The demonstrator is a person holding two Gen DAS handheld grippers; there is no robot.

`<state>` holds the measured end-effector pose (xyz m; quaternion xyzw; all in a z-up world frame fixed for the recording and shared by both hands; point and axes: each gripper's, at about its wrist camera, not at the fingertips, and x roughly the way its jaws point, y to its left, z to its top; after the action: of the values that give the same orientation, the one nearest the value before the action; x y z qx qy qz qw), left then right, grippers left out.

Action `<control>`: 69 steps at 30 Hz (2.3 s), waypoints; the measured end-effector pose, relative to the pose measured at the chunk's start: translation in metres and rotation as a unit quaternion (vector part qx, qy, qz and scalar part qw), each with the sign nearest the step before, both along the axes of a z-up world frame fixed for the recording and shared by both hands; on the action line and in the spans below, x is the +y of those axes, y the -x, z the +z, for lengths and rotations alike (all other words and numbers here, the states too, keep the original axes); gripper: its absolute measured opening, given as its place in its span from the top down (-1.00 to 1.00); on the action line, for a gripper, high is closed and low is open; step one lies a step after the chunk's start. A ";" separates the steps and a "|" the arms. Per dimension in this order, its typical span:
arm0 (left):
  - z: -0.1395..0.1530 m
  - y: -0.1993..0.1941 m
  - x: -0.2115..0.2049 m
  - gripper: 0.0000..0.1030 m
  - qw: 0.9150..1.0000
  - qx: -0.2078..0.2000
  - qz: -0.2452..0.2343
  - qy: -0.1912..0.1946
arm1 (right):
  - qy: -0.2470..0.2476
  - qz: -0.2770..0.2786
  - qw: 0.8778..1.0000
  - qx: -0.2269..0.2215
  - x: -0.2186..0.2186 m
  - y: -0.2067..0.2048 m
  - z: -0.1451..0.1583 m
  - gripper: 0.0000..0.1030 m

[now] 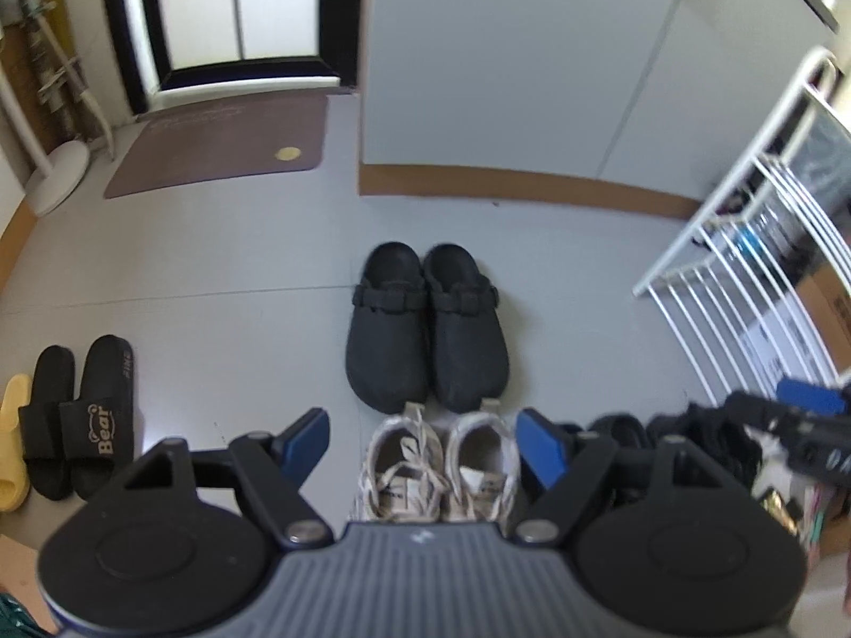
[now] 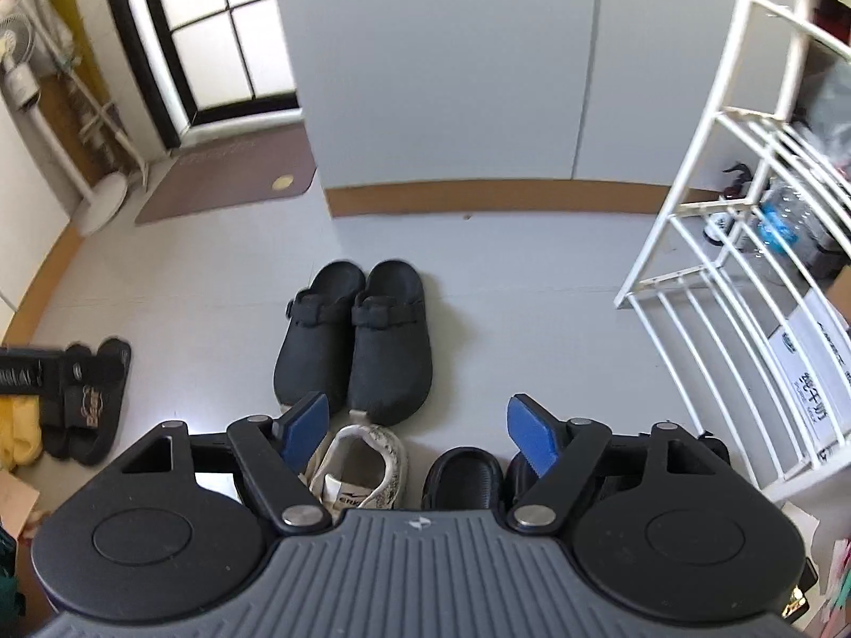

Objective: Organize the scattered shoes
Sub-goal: 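Move the right tool back over the pair of black sneakers, then lower the right tool fingers into the heels of both black sneakers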

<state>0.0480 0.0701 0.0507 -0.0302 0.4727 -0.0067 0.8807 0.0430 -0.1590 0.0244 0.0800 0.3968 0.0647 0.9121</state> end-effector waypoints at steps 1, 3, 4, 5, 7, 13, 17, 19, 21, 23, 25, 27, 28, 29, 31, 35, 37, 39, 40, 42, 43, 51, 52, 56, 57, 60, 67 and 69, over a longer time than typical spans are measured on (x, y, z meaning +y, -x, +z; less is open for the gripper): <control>0.000 0.003 -0.001 -0.54 1.000 0.000 -0.006 -0.003 | -0.006 -0.001 1.000 0.001 -0.005 0.004 0.000 -0.53; 0.001 0.008 -0.002 -0.54 1.000 -0.003 -0.017 -0.007 | -0.011 -0.004 1.000 0.005 -0.014 0.012 -0.001 -0.53; 0.001 0.010 -0.002 -0.54 1.000 -0.003 -0.020 -0.008 | -0.009 -0.006 1.000 0.008 -0.018 0.016 -0.002 -0.53; 0.002 0.012 -0.003 -0.54 1.000 -0.004 -0.026 -0.011 | -0.003 -0.009 1.000 0.011 -0.022 0.019 -0.003 -0.53; 0.002 0.015 -0.004 -0.54 0.999 -0.004 -0.033 -0.012 | 0.011 -0.015 1.000 0.017 -0.028 0.024 -0.006 -0.53; 0.008 0.024 -0.012 -0.54 0.998 -0.008 -0.058 0.005 | 0.038 -0.037 0.998 0.025 -0.045 0.041 -0.002 -0.53; 0.015 0.024 -0.023 -0.54 0.997 -0.016 -0.071 0.016 | 0.047 -0.052 0.997 0.032 -0.054 0.059 0.015 -0.53; 0.016 0.023 -0.029 -0.54 0.997 -0.017 -0.077 0.020 | 0.053 -0.052 0.997 0.030 -0.059 0.066 0.021 -0.56; 0.016 0.022 -0.034 -0.54 0.996 -0.017 -0.082 0.022 | 0.055 -0.055 0.997 0.029 -0.064 0.071 0.023 -0.58; 0.015 0.022 -0.037 -0.54 0.996 -0.015 -0.086 0.023 | 0.051 -0.059 0.997 0.029 -0.071 0.074 0.022 -0.61; 0.014 0.023 -0.038 -0.54 0.996 -0.016 -0.085 0.023 | 0.041 -0.063 0.997 0.030 -0.078 0.077 0.016 -0.64; 0.010 0.024 -0.039 -0.54 0.996 -0.013 -0.082 0.025 | 0.033 -0.064 0.997 0.032 -0.086 0.079 0.010 -0.65; 0.008 0.024 -0.038 -0.54 0.996 -0.009 -0.081 0.026 | 0.030 -0.063 0.997 0.034 -0.089 0.079 0.006 -0.65; 0.006 0.024 -0.038 -0.54 0.996 -0.005 -0.080 0.027 | 0.031 -0.061 0.997 0.033 -0.094 0.080 0.000 -0.65; 0.002 0.024 -0.038 -0.54 0.996 0.003 -0.079 0.032 | 0.037 -0.055 0.998 0.025 -0.106 0.085 -0.012 -0.65; -0.004 0.025 -0.041 -0.54 0.996 0.010 -0.085 0.022 | 0.043 -0.062 0.996 0.050 -0.128 0.088 -0.024 -0.64; -0.006 0.025 -0.042 -0.54 0.996 0.015 -0.085 0.021 | 0.036 -0.069 0.995 0.059 -0.145 0.089 -0.028 -0.64; -0.007 0.025 -0.045 -0.54 0.996 0.019 -0.088 0.024 | 0.029 -0.074 0.994 0.071 -0.158 0.091 -0.032 -0.64; -0.008 0.024 -0.047 -0.54 0.995 0.021 -0.090 0.025 | 0.025 -0.073 0.994 0.074 -0.165 0.093 -0.033 -0.64; -0.008 0.023 -0.053 -0.54 0.995 0.022 -0.098 0.026 | 0.026 -0.066 0.995 0.074 -0.175 0.095 -0.033 -0.64; -0.007 0.022 -0.057 -0.54 0.994 0.022 -0.103 0.026 | 0.026 -0.061 0.995 0.075 -0.180 0.095 -0.034 -0.64; -0.015 0.018 -0.076 -0.54 0.991 0.031 -0.129 0.024 | 0.020 -0.040 0.994 0.101 -0.205 0.084 -0.054 -0.64; -0.018 0.016 -0.078 -0.54 0.991 0.035 -0.129 0.025 | 0.021 -0.040 0.993 0.107 -0.209 0.082 -0.057 -0.64; -0.025 0.008 -0.086 -0.54 0.990 0.047 -0.131 0.032 | 0.017 -0.039 0.992 0.115 -0.219 0.069 -0.063 -0.64; -0.027 0.006 -0.089 -0.54 0.989 0.049 -0.134 0.032 | 0.012 -0.043 0.992 0.117 -0.223 0.065 -0.065 -0.61; -0.032 0.003 -0.098 -0.54 0.988 0.054 -0.143 0.031 | 0.006 -0.047 0.992 0.119 -0.228 0.057 -0.066 -0.48; -0.050 -0.006 -0.111 -0.54 0.985 0.076 -0.155 0.027 | 0.024 -0.035 0.990 0.133 -0.223 0.035 -0.080 -0.48; -0.055 -0.007 -0.112 -0.54 0.984 0.083 -0.157 0.025 | 0.029 -0.035 0.987 0.151 -0.221 0.029 -0.090 -0.48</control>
<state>0.0552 -0.0416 -0.0046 0.0218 0.5430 -0.1541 0.8252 0.0139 -0.3803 -0.0658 0.0760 0.5289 0.0081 0.8452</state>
